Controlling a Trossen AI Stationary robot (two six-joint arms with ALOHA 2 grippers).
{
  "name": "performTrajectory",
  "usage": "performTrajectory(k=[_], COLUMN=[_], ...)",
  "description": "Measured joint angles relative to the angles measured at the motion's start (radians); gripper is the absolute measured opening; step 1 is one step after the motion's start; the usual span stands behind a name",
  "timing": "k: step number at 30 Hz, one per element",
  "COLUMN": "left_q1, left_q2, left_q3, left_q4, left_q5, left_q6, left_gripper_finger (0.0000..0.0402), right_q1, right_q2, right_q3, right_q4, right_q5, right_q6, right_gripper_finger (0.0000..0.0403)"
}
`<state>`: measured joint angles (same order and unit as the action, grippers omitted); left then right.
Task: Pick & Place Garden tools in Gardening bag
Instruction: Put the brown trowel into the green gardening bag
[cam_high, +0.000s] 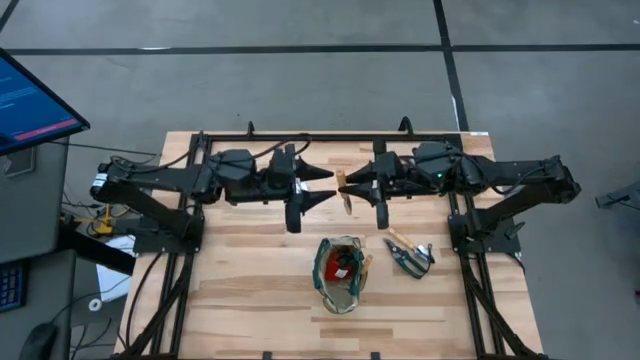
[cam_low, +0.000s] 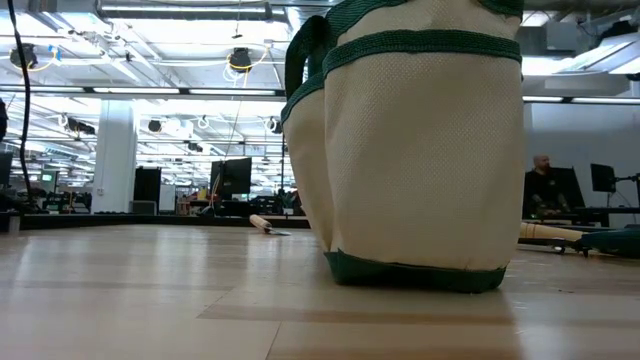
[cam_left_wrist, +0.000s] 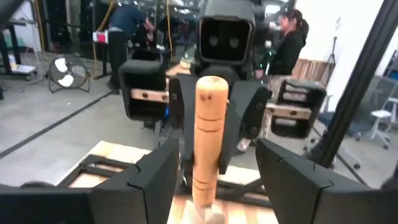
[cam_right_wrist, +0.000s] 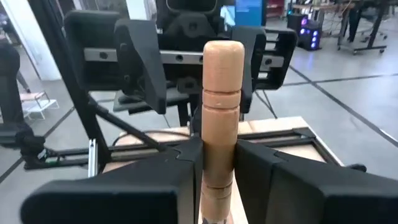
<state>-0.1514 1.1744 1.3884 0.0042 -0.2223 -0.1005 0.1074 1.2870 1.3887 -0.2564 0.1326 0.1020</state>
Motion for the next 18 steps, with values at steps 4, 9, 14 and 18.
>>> performTrajectory(k=[4,9,14,18], left_q1=[0.019,0.044,0.047,0.046], left_q2=[-0.001,0.008,0.026,0.029], left_q3=[0.0,0.0,0.001,0.0], left_q4=[0.057,0.058,0.061,0.056], left_q5=[0.029,0.073,0.091,0.092], left_q6=[0.0,-0.009,-0.011,-0.01], left_gripper_finger=[0.0214,0.0214,0.0214,0.0214], right_q1=[0.0,0.001,0.01,0.011], right_q2=[0.015,0.045,0.055,0.055], right_q3=[-0.001,-0.003,0.0,0.0], right_q4=[0.012,0.043,0.078,0.077], right_q5=[0.0,-0.004,-0.004,-0.005], right_q6=[-0.007,-0.008,-0.008,-0.008], right_gripper_finger=[0.0057,0.0057,0.0057,0.0057])
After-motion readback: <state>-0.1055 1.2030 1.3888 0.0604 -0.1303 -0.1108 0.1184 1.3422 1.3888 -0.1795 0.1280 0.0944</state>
